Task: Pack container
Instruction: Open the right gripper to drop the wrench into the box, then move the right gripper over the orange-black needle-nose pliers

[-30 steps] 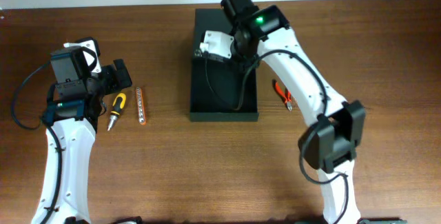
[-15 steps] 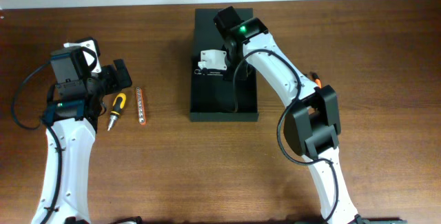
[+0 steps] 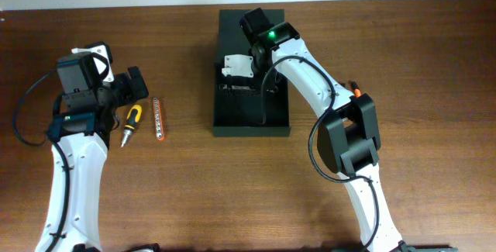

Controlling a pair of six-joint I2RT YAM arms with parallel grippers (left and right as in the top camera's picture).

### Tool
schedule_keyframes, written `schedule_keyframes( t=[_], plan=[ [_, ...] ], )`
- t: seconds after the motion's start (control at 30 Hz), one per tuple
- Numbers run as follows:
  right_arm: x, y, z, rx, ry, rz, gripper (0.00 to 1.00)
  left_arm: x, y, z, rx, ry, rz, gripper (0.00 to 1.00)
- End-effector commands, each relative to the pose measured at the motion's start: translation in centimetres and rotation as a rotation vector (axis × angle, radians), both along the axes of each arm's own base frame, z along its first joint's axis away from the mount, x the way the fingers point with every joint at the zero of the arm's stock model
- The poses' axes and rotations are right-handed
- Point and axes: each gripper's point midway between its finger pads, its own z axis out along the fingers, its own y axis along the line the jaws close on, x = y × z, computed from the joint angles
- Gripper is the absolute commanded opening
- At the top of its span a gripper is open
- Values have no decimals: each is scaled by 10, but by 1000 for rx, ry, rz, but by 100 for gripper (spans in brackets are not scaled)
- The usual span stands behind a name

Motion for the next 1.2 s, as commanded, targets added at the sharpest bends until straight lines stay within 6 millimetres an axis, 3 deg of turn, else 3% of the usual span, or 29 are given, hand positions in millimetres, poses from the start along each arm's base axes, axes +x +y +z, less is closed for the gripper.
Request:
schedule_keyframes(
  t=[0.0, 0.17, 0.33, 0.4, 0.53, 0.67, 0.77, 0.9, 1.03, 1.17],
  plan=[
    [2, -4, 1, -1, 8, -70, 22, 3, 5, 8, 4, -18, 20, 99],
    [4, -5, 26, 16, 1, -186, 22, 3, 5, 8, 4, -18, 20, 99],
    [3, -11, 102, 117, -18, -407, 21, 3, 5, 8, 4, -18, 20, 99],
    [6, -22, 144, 186, -44, -530, 28, 3, 5, 8, 4, -18, 20, 99],
    [16, -67, 219, 329, -123, -749, 40, 3, 5, 8, 4, -18, 20, 99],
    [28, -142, 257, 412, -176, -978, 44, 3, 5, 8, 4, -18, 20, 99],
    [37, -211, 253, 411, -172, -1163, 52, 3, 5, 8, 4, -18, 20, 99],
    [36, -286, 210, 352, -66, -1378, 54, 3, 5, 8, 4, -18, 20, 99],
    [16, -317, 148, 275, 138, -1477, 52, 3, 5, 8, 4, -18, 20, 99],
    [-12, -317, 91, 171, 318, -1512, 52, 3, 5, 8, 4, -19, 20, 99]
  ],
)
